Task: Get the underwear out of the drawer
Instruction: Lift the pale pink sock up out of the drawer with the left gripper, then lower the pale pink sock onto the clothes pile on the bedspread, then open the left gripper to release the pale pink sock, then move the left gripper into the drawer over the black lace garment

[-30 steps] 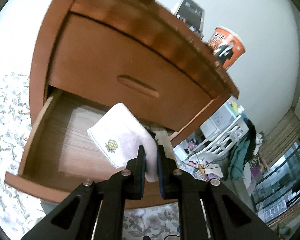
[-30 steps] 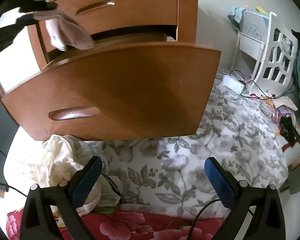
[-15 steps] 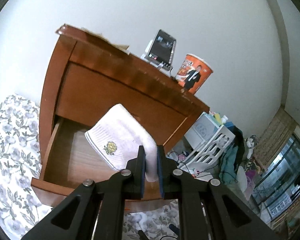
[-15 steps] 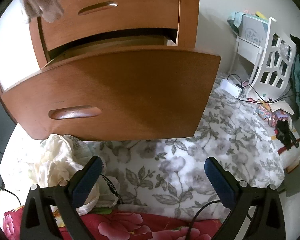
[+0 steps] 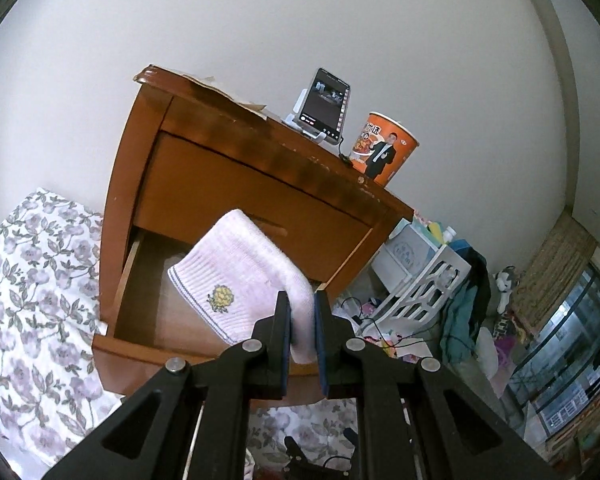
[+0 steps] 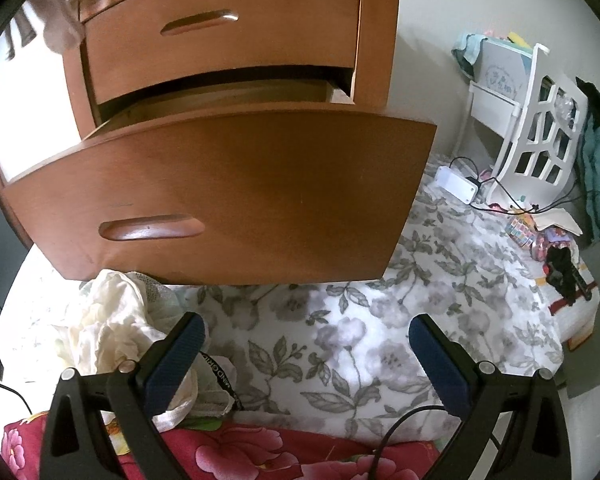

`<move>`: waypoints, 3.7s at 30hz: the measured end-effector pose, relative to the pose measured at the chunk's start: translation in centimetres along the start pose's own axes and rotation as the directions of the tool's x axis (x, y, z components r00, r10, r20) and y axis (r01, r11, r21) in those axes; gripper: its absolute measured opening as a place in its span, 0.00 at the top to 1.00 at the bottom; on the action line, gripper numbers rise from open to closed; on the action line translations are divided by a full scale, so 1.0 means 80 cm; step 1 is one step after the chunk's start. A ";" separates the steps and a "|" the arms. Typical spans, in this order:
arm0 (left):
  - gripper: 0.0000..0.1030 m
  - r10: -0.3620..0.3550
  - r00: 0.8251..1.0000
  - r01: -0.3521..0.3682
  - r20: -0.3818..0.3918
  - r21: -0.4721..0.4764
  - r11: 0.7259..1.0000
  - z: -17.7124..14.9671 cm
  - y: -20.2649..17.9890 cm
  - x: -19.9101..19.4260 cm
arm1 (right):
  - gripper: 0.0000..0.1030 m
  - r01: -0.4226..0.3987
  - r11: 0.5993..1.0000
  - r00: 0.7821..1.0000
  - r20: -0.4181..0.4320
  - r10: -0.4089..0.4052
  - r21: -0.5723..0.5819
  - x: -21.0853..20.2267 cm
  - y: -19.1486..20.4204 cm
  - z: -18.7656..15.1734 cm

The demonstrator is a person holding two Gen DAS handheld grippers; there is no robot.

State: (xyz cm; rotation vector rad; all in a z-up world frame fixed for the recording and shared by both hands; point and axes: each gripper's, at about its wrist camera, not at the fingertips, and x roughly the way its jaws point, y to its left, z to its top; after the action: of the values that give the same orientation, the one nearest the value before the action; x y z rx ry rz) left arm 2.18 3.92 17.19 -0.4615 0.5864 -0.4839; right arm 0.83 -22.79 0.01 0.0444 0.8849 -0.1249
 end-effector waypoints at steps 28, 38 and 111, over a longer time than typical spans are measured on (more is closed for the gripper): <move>0.90 0.029 0.958 -0.022 -0.285 0.026 0.999 -0.081 0.008 0.034 | 0.00 0.014 1.000 0.999 0.034 -0.014 0.003 -0.009 0.001 -0.001; 0.89 0.039 0.922 -0.038 -0.386 0.010 0.999 -0.109 0.025 0.070 | 0.00 0.012 1.000 0.999 0.030 -0.012 0.004 -0.008 0.001 -0.001; 0.04 0.389 0.865 -0.327 -0.316 0.231 0.916 -0.021 0.037 0.152 | 0.00 0.027 0.996 0.986 0.164 -0.041 0.088 -0.022 -0.009 0.015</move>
State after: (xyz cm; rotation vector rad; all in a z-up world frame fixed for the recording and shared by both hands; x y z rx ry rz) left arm 10.88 -0.90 9.38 -0.0889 0.9538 -0.2538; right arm 0.51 -23.48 2.14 0.0973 0.7142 -0.1951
